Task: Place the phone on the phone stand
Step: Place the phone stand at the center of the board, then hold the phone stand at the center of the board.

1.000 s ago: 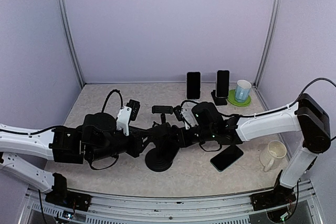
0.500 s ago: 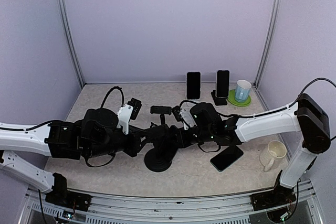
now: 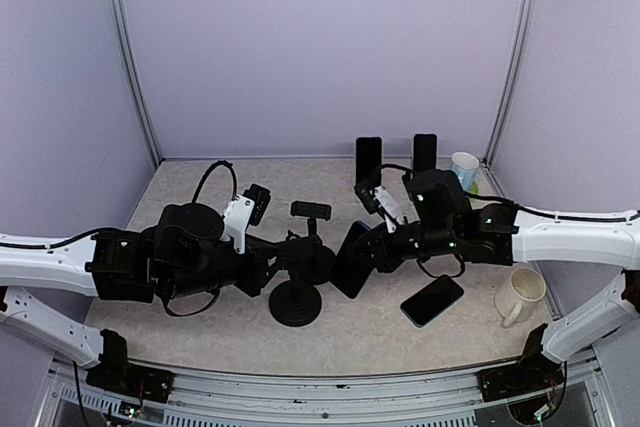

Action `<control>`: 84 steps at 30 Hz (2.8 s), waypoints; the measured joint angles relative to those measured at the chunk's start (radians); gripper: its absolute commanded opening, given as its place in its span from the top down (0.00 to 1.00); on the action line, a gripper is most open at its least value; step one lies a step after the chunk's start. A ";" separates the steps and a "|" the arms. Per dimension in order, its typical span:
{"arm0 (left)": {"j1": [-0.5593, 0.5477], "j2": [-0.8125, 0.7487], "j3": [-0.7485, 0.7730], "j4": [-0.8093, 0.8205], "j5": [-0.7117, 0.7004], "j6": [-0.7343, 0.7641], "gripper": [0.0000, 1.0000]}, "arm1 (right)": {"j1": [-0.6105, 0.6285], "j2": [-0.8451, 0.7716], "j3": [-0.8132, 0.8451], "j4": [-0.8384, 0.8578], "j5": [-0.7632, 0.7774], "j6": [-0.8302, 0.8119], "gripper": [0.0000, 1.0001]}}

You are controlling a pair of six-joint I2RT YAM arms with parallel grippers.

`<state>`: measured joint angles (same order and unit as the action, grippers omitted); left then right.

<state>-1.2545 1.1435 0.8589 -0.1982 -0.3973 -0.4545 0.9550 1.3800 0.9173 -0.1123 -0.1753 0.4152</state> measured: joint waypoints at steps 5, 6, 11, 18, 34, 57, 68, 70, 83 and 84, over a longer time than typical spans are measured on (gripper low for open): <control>0.012 0.000 0.000 0.005 0.020 0.028 0.90 | -0.040 -0.158 0.005 -0.078 -0.072 -0.098 1.00; 0.016 0.000 0.000 0.006 0.029 0.038 0.90 | -0.051 -0.180 0.006 -0.100 -0.094 -0.122 1.00; 0.039 -0.008 0.000 0.009 0.087 0.082 0.90 | -0.085 -0.255 0.021 -0.211 -0.230 -0.230 1.00; 0.067 -0.027 0.002 0.008 0.182 0.140 0.90 | -0.061 -0.266 0.100 -0.274 -0.456 -0.370 1.00; 0.097 0.017 0.018 0.015 0.398 0.232 0.86 | 0.078 -0.076 0.333 -0.396 -0.617 -0.607 1.00; 0.053 -0.069 0.022 0.104 0.244 0.138 0.04 | 0.076 -0.195 0.312 -0.372 -0.431 -0.608 1.00; -0.194 0.019 0.034 -0.005 -0.121 -0.243 0.33 | -0.020 -0.299 0.312 -0.274 -0.278 -0.520 1.00; -0.220 0.063 0.061 -0.066 -0.178 -0.299 0.38 | -0.033 -0.314 0.312 -0.262 -0.275 -0.508 1.00; -0.212 0.134 0.152 -0.201 -0.323 -0.413 0.57 | -0.037 -0.333 0.307 -0.256 -0.275 -0.482 1.00; -0.211 0.139 0.152 -0.201 -0.323 -0.412 0.58 | -0.037 -0.333 0.306 -0.256 -0.275 -0.481 1.00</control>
<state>-1.4651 1.2823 1.0111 -0.3996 -0.7204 -0.8669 0.9176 1.0470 1.2236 -0.3679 -0.4500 -0.0658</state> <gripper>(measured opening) 0.451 0.080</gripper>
